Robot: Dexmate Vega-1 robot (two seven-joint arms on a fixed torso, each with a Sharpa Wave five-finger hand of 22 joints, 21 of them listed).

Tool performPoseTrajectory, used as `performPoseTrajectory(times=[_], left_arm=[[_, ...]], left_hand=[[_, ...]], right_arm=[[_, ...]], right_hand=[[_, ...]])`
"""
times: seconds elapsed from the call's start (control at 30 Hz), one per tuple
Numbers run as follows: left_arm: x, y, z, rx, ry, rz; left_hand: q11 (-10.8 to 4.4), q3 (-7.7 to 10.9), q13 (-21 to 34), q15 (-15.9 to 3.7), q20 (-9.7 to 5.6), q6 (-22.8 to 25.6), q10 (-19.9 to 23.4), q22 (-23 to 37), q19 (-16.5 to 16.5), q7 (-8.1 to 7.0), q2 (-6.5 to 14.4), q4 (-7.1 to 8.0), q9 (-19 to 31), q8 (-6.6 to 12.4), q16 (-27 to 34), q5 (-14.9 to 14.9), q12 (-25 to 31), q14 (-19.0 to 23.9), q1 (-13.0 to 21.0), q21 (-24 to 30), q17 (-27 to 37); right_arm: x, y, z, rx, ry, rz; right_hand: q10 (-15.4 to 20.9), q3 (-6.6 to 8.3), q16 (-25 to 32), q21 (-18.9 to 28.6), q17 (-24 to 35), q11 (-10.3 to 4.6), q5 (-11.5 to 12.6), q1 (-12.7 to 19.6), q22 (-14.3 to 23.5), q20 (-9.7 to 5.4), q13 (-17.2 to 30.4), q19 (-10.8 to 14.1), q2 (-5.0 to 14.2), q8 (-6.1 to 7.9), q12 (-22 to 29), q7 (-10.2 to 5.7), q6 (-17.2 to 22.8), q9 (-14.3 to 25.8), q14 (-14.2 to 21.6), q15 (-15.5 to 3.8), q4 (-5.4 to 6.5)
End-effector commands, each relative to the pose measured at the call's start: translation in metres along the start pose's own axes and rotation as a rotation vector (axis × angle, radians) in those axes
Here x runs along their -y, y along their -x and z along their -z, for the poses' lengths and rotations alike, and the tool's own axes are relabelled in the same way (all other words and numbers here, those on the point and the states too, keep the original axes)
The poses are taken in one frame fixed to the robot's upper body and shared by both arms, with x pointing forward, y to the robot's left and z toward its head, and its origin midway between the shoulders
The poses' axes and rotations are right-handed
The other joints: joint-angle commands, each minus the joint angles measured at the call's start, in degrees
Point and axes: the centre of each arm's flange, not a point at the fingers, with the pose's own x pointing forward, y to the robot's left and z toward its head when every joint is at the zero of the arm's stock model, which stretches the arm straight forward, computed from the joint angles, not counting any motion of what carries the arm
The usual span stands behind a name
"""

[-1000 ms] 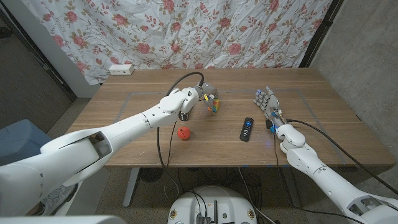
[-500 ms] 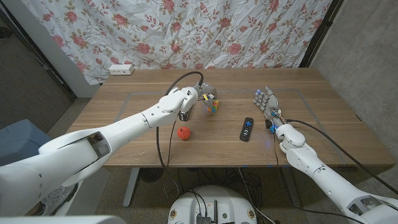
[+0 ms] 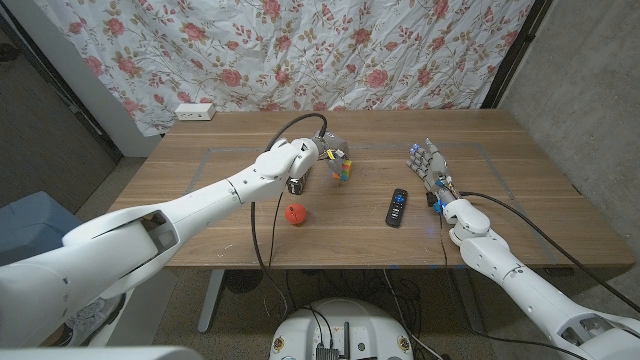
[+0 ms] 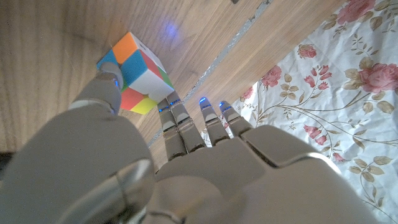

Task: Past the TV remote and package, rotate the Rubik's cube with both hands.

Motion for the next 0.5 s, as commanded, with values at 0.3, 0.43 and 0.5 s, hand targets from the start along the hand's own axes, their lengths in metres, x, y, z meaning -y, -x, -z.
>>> performPoseTrajectory(times=[0.3, 0.43, 0.5], left_arm=[[-0.0044, -0.0001, -0.0014, 0.009, -0.015, 0.025], [-0.0049, -0.0007, -0.0020, 0.016, -0.012, 0.040], [-0.0055, -0.0013, -0.0022, 0.013, -0.011, 0.052]], left_hand=[[1.69, -2.43, 0.13, -2.28, 1.00, -4.72, -6.01, 0.27, -3.25, 1.30, -1.03, -0.37, 0.09, -2.93, -0.37, -0.38, -0.54, -3.28, -2.61, -0.36, 0.32], [1.69, -2.92, 0.15, -2.12, 1.22, -5.78, -7.60, 0.27, -4.12, 1.48, -1.34, -0.52, 0.15, -3.21, -0.43, -0.51, -0.60, -4.08, -2.75, -0.41, 0.34], [2.00, -3.28, 0.16, -1.88, 1.45, -6.16, -8.15, 0.27, -4.44, 1.48, -1.54, -0.40, 0.16, -3.33, -0.49, -0.60, -0.55, -4.60, -3.23, -0.40, 0.35]], right_arm=[[0.0013, 0.0012, 0.0019, -0.005, -0.003, 0.001], [0.0017, 0.0022, 0.0025, -0.007, -0.005, 0.003], [0.0019, 0.0027, 0.0027, -0.006, -0.005, 0.003]], right_hand=[[0.61, -0.04, 0.67, 0.34, 0.30, -0.14, -0.09, 0.11, 0.15, 0.24, 0.14, 0.17, 0.70, 0.13, -0.06, -0.56, 0.25, 0.25, 0.14, -0.09, -0.34], [0.56, -0.07, 0.72, 0.34, 0.35, -0.16, -0.12, 0.09, 0.15, 0.26, 0.14, 0.16, 0.71, 0.11, -0.08, -0.56, 0.23, 0.25, 0.18, 0.00, -0.36], [0.56, -0.11, 0.75, 0.33, 0.38, -0.17, -0.14, 0.06, 0.15, 0.31, 0.14, 0.14, 0.72, 0.10, -0.08, -0.57, 0.22, 0.25, 0.17, -0.06, -0.36]])
